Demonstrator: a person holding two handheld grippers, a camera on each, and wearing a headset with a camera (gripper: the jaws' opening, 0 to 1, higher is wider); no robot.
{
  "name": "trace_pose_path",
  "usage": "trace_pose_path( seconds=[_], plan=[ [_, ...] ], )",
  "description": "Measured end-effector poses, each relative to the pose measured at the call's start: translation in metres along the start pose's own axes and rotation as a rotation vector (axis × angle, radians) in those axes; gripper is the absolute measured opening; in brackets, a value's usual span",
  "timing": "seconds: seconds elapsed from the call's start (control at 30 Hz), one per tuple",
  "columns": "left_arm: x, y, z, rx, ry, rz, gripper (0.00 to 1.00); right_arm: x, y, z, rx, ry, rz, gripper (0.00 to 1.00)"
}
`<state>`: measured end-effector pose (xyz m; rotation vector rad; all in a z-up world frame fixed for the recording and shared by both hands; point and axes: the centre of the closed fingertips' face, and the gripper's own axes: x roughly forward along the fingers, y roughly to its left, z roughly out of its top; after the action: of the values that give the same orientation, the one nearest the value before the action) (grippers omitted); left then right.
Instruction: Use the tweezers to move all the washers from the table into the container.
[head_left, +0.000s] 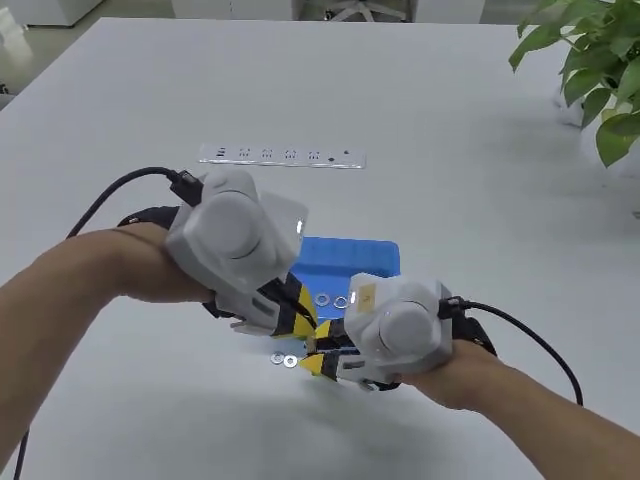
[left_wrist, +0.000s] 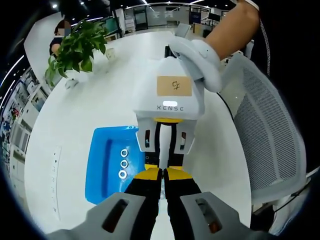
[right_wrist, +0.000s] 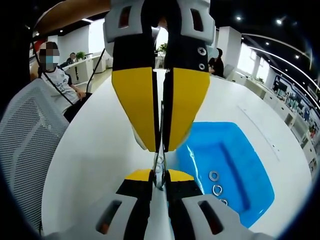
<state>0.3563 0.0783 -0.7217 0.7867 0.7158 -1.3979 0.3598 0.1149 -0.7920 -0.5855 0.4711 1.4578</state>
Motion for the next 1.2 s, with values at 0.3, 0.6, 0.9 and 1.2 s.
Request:
trace_pose_path(
  seconds=[0.3, 0.6, 0.9, 1.2],
  plan=[
    [0.000, 0.004, -0.001, -0.013, -0.001, 0.009, 0.06, -0.002, -0.001, 0.000, 0.003, 0.004, -0.005, 0.13],
    [0.001, 0.004, 0.001, -0.018, -0.008, 0.005, 0.06, -0.004, -0.002, 0.000, 0.043, 0.002, -0.002, 0.10],
    [-0.002, 0.002, -0.001, -0.011, 0.008, 0.005, 0.06, -0.003, 0.000, 0.003, 0.025, 0.010, 0.002, 0.10],
    [-0.009, -0.001, 0.007, -0.003, 0.005, 0.011, 0.06, -0.012, 0.002, 0.011, 0.017, 0.008, -0.007, 0.10]
  ],
)
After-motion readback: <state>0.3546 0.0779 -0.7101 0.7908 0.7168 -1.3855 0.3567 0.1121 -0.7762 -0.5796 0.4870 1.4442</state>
